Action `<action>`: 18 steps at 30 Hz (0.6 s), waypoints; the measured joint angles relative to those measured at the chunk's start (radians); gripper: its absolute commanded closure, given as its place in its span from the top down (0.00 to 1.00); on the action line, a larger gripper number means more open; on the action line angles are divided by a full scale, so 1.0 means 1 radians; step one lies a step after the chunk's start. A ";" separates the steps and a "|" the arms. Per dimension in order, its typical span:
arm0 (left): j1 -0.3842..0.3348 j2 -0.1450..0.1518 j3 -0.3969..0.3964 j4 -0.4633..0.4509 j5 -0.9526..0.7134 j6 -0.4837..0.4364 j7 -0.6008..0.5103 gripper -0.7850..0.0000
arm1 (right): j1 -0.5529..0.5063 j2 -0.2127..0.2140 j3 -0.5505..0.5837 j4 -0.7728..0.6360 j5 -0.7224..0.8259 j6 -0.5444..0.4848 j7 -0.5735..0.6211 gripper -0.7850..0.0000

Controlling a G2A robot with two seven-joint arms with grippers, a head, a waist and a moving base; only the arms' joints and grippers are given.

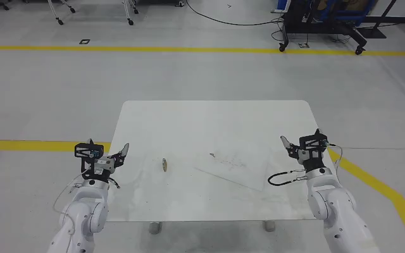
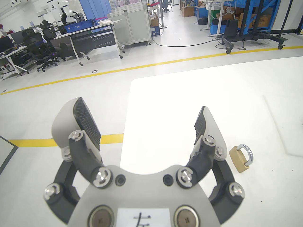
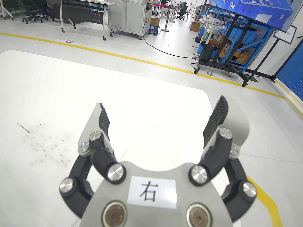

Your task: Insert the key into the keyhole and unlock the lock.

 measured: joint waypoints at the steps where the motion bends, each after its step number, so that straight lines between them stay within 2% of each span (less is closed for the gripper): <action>1: 0.000 0.000 0.000 0.000 0.000 0.000 0.000 1.00 | 0.000 0.000 0.000 0.000 0.000 0.000 0.000 1.00; 8: 0.000 0.000 0.000 0.000 0.000 0.000 0.000 1.00 | 0.004 0.000 -0.004 -0.002 -0.007 -0.001 0.004 1.00; 11: 0.000 0.000 0.000 0.000 0.000 0.000 0.000 1.00 | 0.060 -0.002 -0.080 -0.008 -0.084 -0.049 0.074 1.00; 15: 0.000 0.000 0.000 0.000 0.000 0.000 0.000 1.00 | 0.212 -0.018 -0.246 0.075 -0.140 -0.136 0.208 1.00; 18: 0.000 0.000 0.000 0.000 0.000 0.000 0.000 1.00 | 0.248 -0.020 -0.274 0.097 -0.143 -0.149 0.223 1.00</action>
